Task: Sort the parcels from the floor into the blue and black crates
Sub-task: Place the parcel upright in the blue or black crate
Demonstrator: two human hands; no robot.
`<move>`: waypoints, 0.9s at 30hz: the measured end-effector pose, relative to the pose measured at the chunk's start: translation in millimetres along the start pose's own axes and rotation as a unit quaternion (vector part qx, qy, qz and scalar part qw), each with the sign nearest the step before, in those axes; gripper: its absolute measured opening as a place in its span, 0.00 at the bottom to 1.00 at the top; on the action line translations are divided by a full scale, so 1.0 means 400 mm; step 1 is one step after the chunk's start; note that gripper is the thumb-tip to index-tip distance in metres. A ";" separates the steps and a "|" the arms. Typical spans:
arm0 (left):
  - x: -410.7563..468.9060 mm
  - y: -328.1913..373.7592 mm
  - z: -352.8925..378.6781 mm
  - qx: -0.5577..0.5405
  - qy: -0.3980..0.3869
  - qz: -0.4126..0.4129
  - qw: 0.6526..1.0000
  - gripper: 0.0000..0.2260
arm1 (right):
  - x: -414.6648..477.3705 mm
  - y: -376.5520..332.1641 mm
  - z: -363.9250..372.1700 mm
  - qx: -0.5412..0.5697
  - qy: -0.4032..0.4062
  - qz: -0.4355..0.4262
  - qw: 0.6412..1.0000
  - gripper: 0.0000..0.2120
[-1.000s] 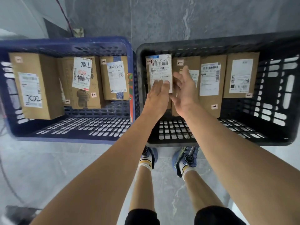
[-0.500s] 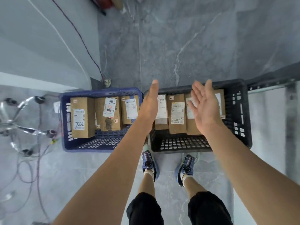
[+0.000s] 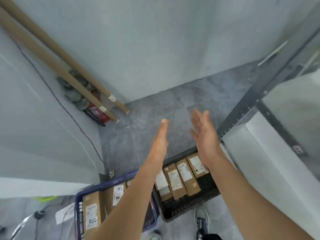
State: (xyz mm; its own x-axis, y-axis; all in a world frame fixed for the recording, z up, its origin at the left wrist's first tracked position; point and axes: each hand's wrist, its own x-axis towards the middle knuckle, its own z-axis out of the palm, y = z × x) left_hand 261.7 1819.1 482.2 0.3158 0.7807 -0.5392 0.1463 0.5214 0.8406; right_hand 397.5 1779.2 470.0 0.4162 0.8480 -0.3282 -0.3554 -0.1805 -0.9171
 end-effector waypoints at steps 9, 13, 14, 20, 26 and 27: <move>-0.244 0.211 0.024 0.062 -0.185 0.124 0.973 0.30 | -0.346 -0.221 0.055 0.041 0.140 -0.103 0.984 0.40; -0.349 0.247 0.078 0.096 -0.258 0.153 0.949 0.35 | -0.504 -0.280 0.018 0.033 0.197 -0.150 0.968 0.29; -0.378 0.250 0.099 0.102 -0.280 0.160 0.941 0.33 | -0.546 -0.295 0.005 0.032 0.211 -0.157 0.964 0.27; -0.565 0.202 0.254 0.155 -0.385 0.184 0.891 0.32 | -0.794 -0.324 -0.119 0.045 0.321 -0.208 0.923 0.37; -0.818 0.059 0.411 0.194 -0.489 0.160 0.835 0.31 | -1.096 -0.269 -0.251 0.079 0.414 -0.249 0.872 0.36; -0.871 0.023 0.435 0.201 -0.510 0.152 0.823 0.30 | -1.161 -0.249 -0.273 0.086 0.433 -0.254 0.861 0.36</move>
State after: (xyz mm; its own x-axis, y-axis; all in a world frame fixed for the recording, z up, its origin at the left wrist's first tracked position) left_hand 316.1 1492.0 686.4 0.9873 0.0524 -0.1501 0.1481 0.0398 0.9882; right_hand 330.9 1348.8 688.9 0.9955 0.0939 -0.0089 -0.0316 0.2428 -0.9696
